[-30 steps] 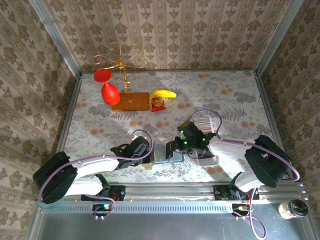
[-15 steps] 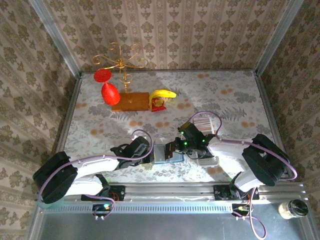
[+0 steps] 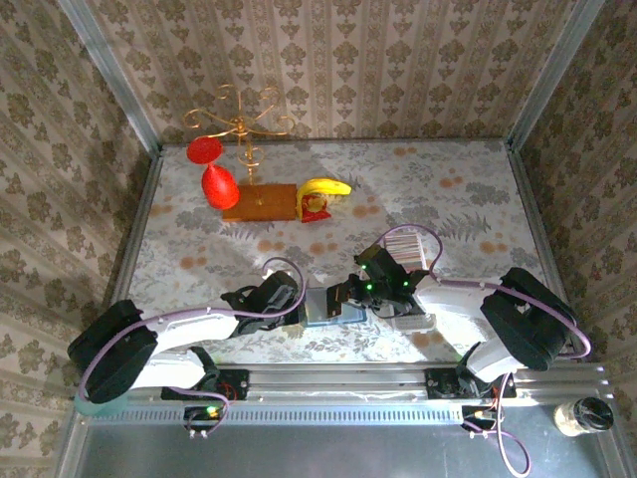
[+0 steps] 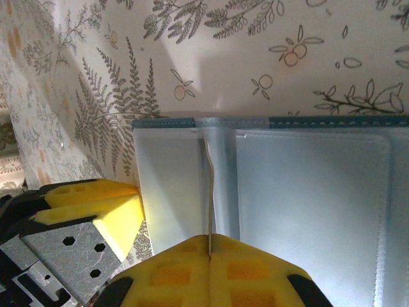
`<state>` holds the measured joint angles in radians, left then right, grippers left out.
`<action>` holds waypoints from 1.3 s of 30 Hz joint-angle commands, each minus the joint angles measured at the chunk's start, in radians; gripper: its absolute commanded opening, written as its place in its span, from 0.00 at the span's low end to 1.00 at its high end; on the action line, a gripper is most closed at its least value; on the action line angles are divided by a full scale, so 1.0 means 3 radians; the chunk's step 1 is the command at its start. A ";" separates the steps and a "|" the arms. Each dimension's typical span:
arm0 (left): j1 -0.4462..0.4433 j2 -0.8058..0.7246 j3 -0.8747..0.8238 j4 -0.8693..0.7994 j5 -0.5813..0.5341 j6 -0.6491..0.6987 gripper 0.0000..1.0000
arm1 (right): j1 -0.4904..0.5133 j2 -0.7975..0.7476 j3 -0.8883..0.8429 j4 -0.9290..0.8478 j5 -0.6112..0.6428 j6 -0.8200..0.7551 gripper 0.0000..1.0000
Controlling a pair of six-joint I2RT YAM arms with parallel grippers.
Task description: Put the credit cards into the card holder
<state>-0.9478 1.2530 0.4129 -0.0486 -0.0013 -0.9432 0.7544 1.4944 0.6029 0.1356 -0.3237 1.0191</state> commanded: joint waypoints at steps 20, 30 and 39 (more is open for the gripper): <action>-0.0036 0.0246 0.0044 0.0086 0.0067 -0.0026 0.18 | 0.0068 -0.0015 -0.0046 0.0122 -0.0154 0.0222 0.00; -0.0045 0.0305 0.0070 0.0096 0.0076 -0.0022 0.18 | 0.0111 -0.0073 -0.0087 0.0183 -0.0108 0.0262 0.00; -0.0062 0.0347 0.0106 0.0106 0.0091 -0.0021 0.17 | 0.0131 0.0017 -0.0128 0.0379 0.0070 0.0290 0.00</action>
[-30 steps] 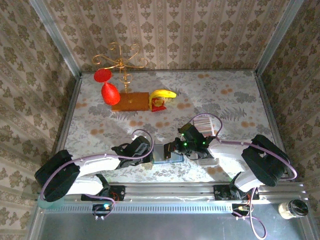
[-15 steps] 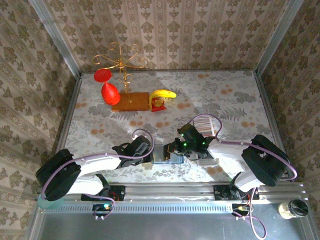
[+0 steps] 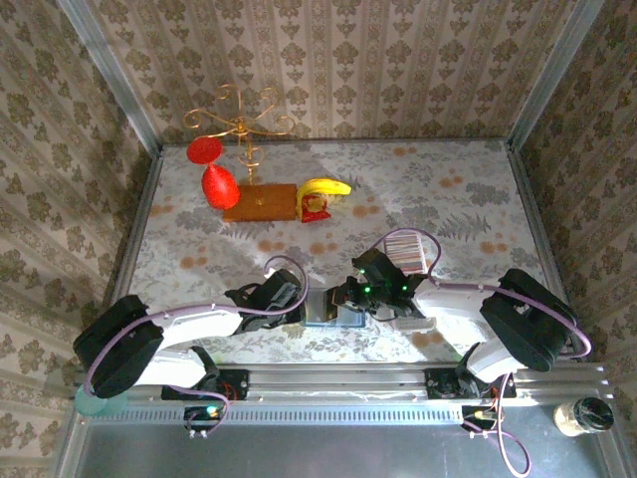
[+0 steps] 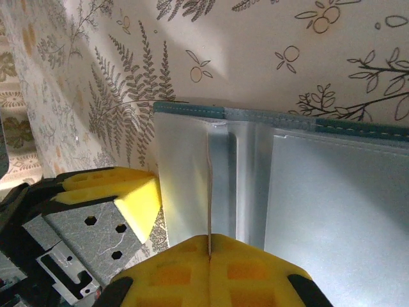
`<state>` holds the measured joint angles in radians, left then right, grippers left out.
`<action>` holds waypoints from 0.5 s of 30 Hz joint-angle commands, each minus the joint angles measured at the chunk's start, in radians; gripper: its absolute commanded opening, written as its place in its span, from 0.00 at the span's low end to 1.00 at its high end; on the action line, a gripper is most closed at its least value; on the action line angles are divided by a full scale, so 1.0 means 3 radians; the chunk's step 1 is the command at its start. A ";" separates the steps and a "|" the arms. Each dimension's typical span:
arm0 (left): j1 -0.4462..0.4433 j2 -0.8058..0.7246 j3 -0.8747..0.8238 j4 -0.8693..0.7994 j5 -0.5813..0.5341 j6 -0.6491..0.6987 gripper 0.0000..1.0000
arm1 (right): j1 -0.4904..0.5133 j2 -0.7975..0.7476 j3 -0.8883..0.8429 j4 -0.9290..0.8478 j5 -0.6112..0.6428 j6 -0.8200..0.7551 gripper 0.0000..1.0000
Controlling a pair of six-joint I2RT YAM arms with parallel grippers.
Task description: Put the credit cards into the card holder
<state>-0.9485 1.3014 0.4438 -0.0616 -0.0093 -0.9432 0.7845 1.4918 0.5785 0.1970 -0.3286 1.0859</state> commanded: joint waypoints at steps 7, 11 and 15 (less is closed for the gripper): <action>-0.0067 0.0185 0.0004 0.0149 0.0113 -0.0025 0.17 | 0.0035 0.0027 0.0002 -0.0165 0.0151 -0.0081 0.16; -0.0068 0.0183 -0.0006 0.0169 0.0130 -0.0031 0.15 | 0.0038 0.0095 0.0117 -0.0451 0.0155 -0.0209 0.36; -0.0070 0.0185 -0.0007 0.0184 0.0136 -0.0031 0.14 | 0.0042 0.0180 0.0257 -0.0676 0.0144 -0.0322 0.37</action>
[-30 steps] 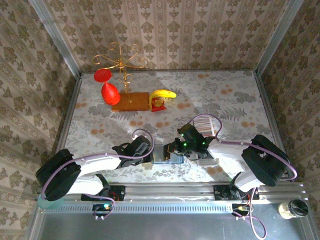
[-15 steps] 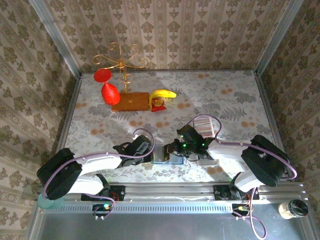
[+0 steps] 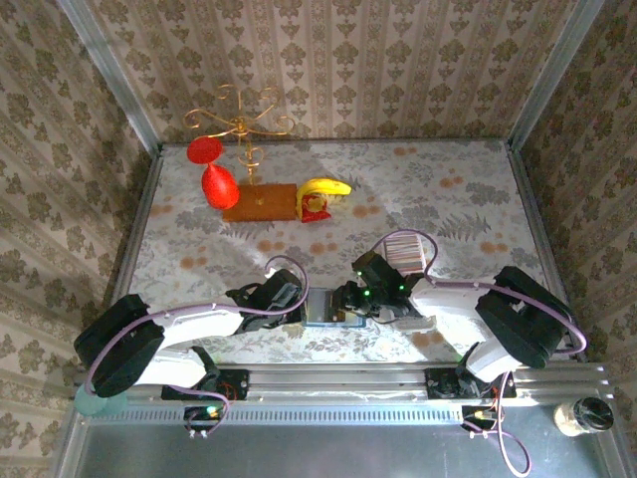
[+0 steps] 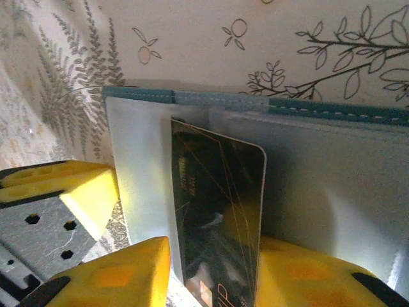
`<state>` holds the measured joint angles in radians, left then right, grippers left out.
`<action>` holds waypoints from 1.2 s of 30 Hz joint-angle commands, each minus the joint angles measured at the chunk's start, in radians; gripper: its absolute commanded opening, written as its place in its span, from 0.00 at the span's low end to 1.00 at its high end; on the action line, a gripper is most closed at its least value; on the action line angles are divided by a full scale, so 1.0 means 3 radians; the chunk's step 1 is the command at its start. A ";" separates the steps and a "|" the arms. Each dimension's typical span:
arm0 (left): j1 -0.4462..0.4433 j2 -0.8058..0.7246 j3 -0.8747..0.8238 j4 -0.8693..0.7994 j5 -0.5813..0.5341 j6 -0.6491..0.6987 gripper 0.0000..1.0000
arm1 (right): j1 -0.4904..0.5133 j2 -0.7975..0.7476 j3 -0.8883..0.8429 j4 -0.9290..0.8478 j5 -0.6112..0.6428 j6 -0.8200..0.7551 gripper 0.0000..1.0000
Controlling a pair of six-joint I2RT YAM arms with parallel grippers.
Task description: Put the credit cards into the card holder
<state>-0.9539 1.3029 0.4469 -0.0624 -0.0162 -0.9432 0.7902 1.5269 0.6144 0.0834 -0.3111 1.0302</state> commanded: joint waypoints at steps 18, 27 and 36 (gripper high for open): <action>-0.0068 0.0196 -0.0030 0.0213 0.0161 -0.0052 0.11 | 0.0227 0.0317 0.0602 -0.0639 0.0205 -0.0284 0.34; -0.0075 0.0171 -0.0053 0.0213 0.0155 -0.0052 0.10 | 0.0270 0.0308 0.0636 -0.0852 0.0328 -0.0366 0.25; -0.0098 0.0177 -0.0058 0.0231 0.0152 -0.0074 0.09 | 0.0360 0.0456 0.0847 -0.0831 0.0313 -0.0361 0.26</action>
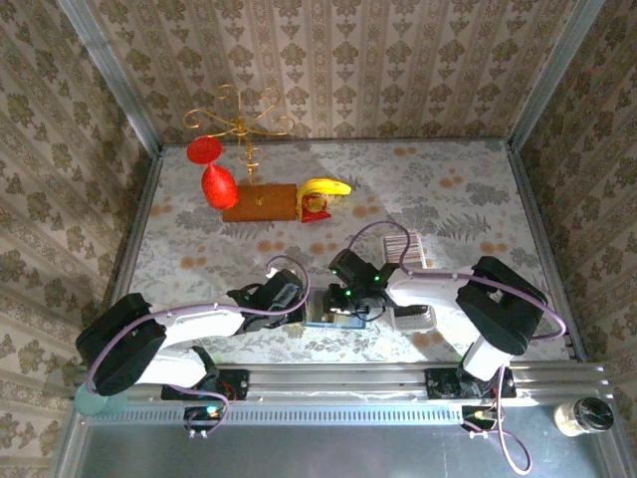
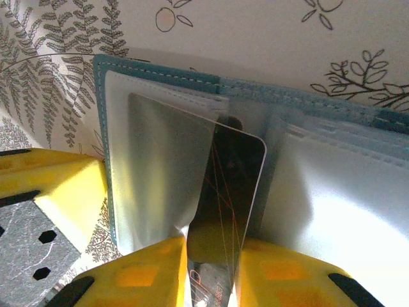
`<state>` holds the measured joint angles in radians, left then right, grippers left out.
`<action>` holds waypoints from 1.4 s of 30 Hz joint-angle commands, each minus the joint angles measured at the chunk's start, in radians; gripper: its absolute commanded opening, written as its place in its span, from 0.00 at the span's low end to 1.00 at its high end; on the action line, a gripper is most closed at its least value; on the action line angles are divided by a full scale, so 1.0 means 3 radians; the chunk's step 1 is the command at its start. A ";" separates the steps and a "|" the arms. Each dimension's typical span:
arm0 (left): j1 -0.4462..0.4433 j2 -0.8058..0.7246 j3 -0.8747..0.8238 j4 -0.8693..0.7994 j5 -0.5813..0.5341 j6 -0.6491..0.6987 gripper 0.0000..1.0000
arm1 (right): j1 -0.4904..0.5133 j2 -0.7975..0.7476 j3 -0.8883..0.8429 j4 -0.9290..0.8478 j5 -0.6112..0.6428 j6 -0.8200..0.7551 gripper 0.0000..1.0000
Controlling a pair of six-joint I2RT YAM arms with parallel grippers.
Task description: Put the credit cards into the card holder
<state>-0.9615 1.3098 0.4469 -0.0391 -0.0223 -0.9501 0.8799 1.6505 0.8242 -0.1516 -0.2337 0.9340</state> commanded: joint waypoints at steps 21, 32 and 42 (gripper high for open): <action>-0.0095 0.0128 -0.0063 0.0166 0.0155 -0.0062 0.09 | 0.0107 -0.0021 0.0255 -0.0421 0.0227 -0.0152 0.21; -0.0093 0.0098 -0.0078 0.0141 0.0136 -0.0074 0.08 | 0.0110 0.0016 0.0277 -0.0382 0.0178 -0.0137 0.24; -0.0093 0.0067 -0.0099 0.0135 0.0123 -0.0085 0.08 | 0.0104 -0.0353 0.0179 -0.0765 0.0408 -0.0220 0.43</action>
<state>-0.9703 1.3136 0.4431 -0.0143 -0.0299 -0.9524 0.9043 1.5864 0.8871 -0.3092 -0.1558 0.8837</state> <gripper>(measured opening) 0.077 0.419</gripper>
